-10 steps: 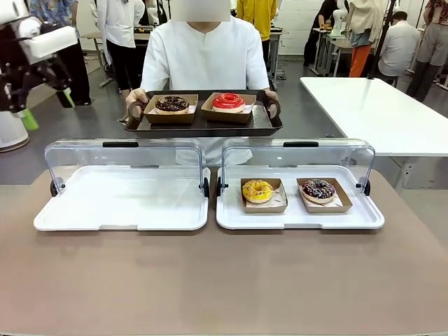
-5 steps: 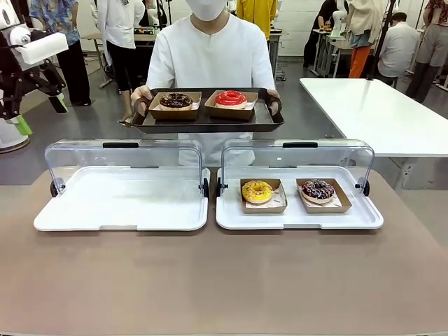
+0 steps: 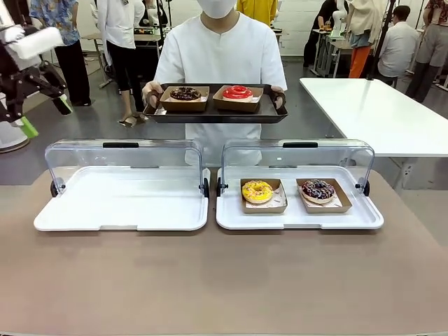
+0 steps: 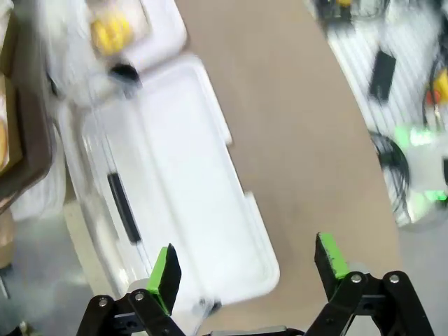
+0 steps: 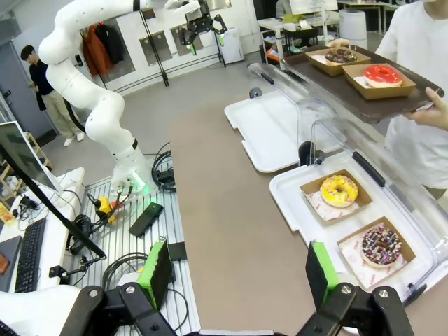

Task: Provide the desired donut to the person.
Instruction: Place the picked Paper togo box onto the Handle tray extended by the person.

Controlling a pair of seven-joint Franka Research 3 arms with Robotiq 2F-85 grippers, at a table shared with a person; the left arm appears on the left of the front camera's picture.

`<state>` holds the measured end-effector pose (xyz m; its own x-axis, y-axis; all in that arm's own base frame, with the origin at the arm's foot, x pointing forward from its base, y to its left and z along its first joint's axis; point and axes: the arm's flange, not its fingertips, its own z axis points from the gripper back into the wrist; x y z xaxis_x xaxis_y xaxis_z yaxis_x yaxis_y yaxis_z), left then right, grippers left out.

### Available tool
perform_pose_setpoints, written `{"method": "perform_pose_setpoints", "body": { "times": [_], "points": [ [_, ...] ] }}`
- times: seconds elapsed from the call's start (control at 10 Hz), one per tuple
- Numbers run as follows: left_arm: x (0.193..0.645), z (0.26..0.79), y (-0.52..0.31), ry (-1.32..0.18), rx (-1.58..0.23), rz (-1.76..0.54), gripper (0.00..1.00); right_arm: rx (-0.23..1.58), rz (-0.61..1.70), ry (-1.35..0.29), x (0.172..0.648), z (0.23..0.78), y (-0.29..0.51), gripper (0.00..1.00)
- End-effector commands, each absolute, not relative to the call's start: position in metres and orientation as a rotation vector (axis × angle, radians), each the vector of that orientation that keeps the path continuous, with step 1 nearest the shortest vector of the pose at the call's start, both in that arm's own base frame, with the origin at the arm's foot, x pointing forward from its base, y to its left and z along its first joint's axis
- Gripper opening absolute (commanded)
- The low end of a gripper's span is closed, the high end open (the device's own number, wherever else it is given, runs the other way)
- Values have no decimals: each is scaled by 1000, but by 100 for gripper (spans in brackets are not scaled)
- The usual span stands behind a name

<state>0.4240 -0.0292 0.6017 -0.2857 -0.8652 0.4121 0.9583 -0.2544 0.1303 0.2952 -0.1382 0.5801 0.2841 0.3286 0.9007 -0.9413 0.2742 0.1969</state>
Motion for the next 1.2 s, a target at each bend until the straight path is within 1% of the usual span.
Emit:
{"method": "perform_pose_setpoints", "body": {
  "times": [0.0, 0.1, 0.2, 0.3, 0.4, 0.6, 0.7, 0.9, 1.1],
  "points": [
    [441, 573, 34, -787, -681, -1772, 100, 890, 1023, -876, 296, 580, -138, 100],
    [451, 565, 56, -901, -816, -1764, 100, 890, 1023, -876, 296, 580, -138, 100],
    [436, 542, 74, -1029, -860, -1722, 100, 890, 1023, -876, 296, 580, -138, 100],
    [435, 519, 94, -1096, -888, -1645, 100, 890, 1023, -876, 296, 580, -138, 100],
    [455, 506, 112, -1108, -935, -1587, 100, 890, 1023, -876, 296, 580, -138, 100],
    [467, 478, 132, -1066, -988, -1399, 100, 890, 1023, -876, 296, 580, -138, 100],
    [467, 466, 139, -1060, -974, -1334, 100, 890, 1023, -876, 296, 580, -138, 100],
    [483, 461, 153, -1027, -940, -1246, 100, 890, 1023, -876, 296, 580, -138, 100],
    [472, 452, 156, -1040, -930, -1208, 100, 890, 1023, -876, 296, 580, -138, 100]
  ]
}}
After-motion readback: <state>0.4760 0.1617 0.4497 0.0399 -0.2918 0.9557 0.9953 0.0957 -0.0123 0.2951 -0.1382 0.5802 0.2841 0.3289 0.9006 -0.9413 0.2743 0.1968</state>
